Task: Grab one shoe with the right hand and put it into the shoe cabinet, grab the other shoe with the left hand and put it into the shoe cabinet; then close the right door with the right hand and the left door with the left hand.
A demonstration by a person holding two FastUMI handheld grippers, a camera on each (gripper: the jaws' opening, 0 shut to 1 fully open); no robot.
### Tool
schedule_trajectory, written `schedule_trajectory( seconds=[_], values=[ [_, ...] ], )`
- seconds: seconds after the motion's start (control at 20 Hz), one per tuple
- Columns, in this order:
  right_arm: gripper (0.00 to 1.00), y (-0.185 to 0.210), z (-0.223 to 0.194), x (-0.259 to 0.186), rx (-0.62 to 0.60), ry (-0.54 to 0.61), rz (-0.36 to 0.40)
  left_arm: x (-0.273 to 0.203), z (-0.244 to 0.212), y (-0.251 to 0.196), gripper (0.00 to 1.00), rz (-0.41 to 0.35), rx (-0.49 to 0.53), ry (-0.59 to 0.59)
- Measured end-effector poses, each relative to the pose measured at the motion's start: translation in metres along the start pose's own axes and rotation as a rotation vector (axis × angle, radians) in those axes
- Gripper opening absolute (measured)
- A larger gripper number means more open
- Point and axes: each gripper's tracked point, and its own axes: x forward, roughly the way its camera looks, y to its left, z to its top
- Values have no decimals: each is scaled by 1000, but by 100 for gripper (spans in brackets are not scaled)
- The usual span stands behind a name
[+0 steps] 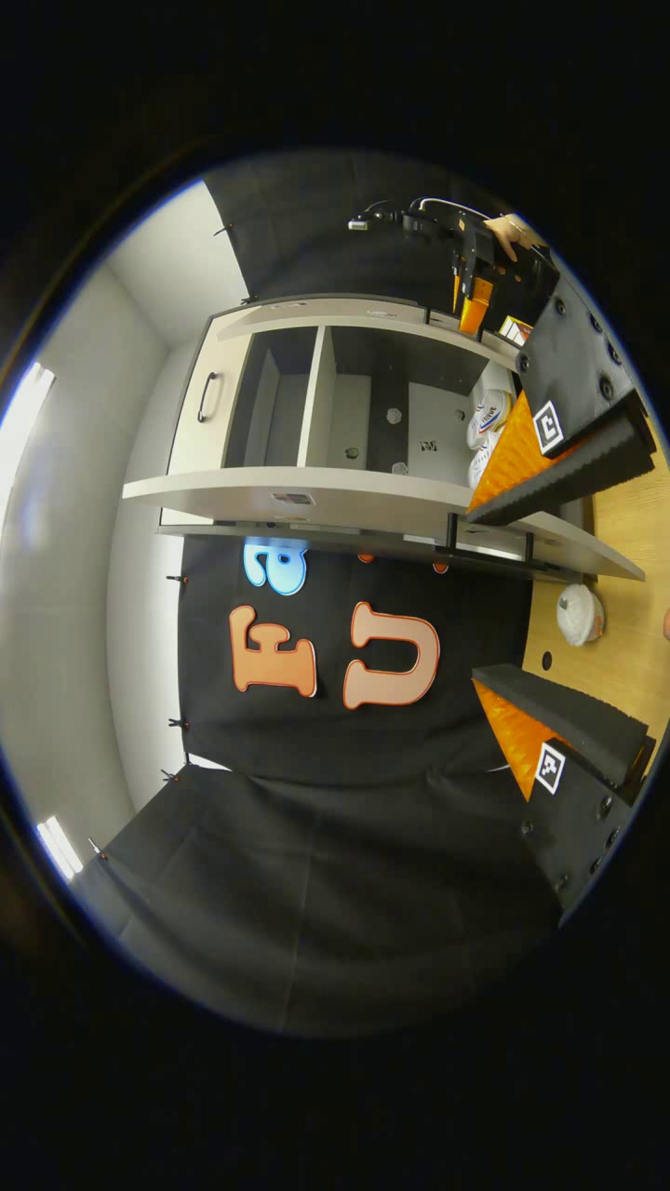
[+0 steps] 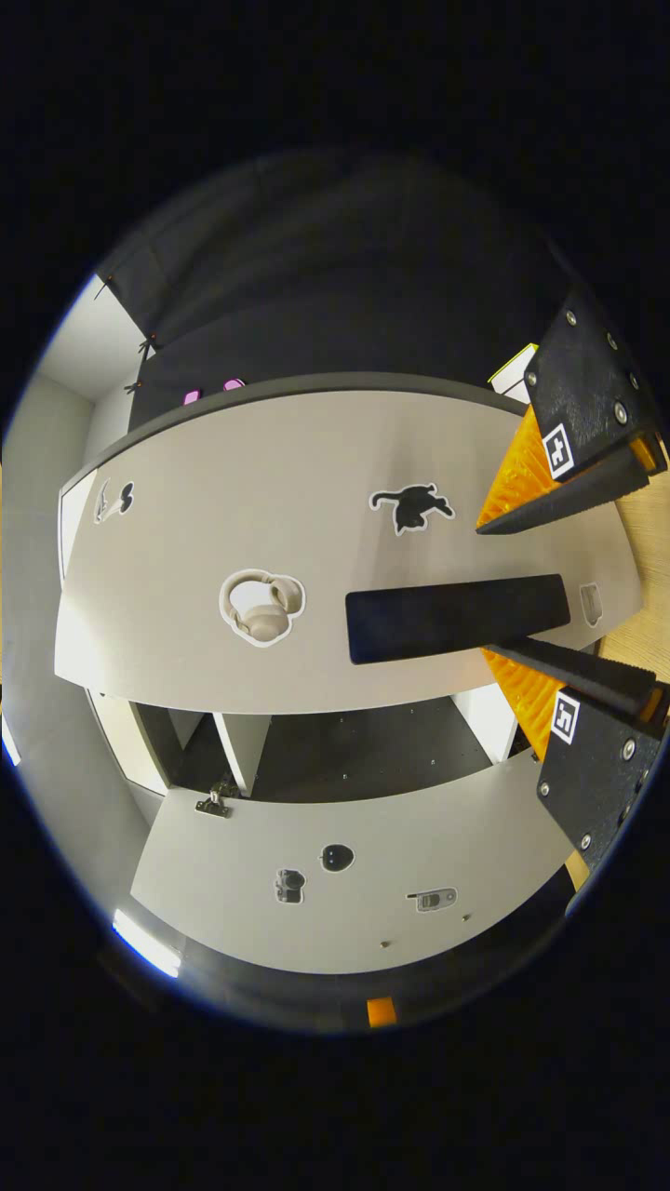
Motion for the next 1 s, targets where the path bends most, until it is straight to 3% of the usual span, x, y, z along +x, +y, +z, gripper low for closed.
schedule_trajectory(
  seconds=[0.4, 0.6, 1.0],
  values=[
    [64, 13, 5, 36, 8, 6, -48, 10, -28, 24, 94, 12, -18, 47],
    [65, 17, 3, 59, 59, 36, -103, 26, -47, 19, 96, -44, -2, 60],
    [65, 22, -2, 89, 5, 38, -167, 52, -72, -1, 96, -137, -26, 103]
  ],
)
